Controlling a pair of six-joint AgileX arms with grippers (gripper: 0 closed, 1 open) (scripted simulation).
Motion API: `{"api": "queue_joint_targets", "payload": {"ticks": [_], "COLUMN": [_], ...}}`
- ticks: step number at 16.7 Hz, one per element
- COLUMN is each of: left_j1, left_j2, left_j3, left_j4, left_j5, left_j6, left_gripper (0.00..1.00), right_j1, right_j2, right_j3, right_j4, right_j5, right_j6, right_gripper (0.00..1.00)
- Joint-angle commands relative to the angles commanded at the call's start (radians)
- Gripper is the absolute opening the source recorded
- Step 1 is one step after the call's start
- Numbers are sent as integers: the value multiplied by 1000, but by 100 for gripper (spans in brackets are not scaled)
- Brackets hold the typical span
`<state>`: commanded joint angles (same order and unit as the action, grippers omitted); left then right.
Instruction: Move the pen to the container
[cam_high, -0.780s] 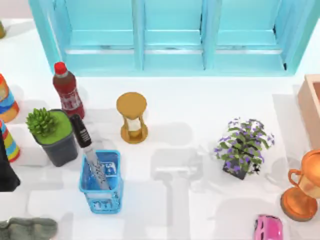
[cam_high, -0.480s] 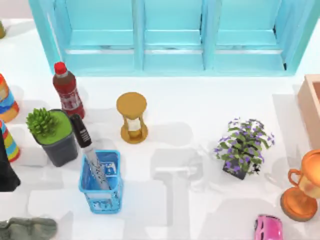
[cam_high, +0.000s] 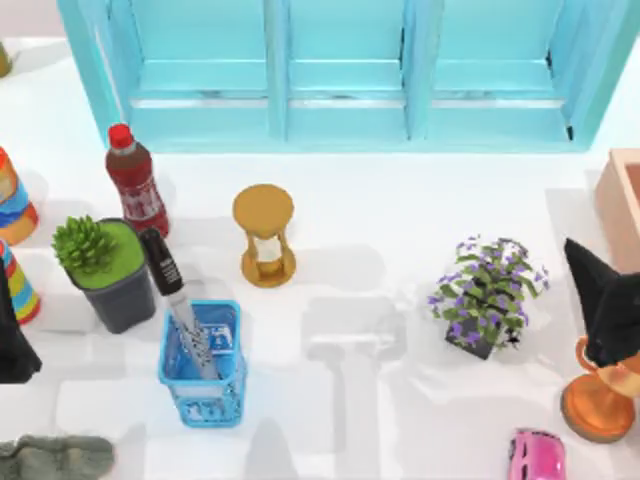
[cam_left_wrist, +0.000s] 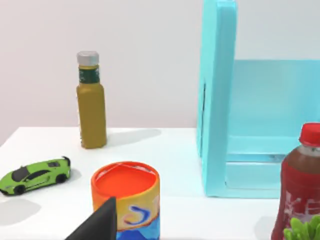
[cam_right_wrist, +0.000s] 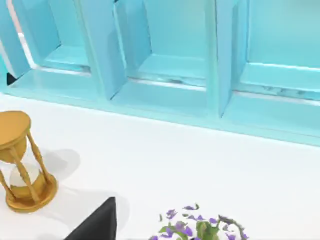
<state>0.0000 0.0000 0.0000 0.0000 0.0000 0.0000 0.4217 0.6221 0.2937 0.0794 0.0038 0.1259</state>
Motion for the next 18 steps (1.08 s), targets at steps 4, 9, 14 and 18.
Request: {"api": "queue_joint_targets", "payload": {"ticks": [4,9,14,18], "left_j1": [0,0,0,0], "left_j2": [0,0,0,0], "left_j3": [0,0,0,0], "left_j4": [0,0,0,0], "left_j5": [0,0,0,0], "left_j6": [0,0,0,0], "left_gripper": [100,100,100,100], "right_j1": [152,333,523,624], "right_j2": [268,583,909,1032], "right_j3": [130,315,468,533], "right_j4": [46,118,163,180], "right_j5": [11,65,96,88], "right_j6": [44,107,150,168], "right_gripper": [100,100,100,100]}}
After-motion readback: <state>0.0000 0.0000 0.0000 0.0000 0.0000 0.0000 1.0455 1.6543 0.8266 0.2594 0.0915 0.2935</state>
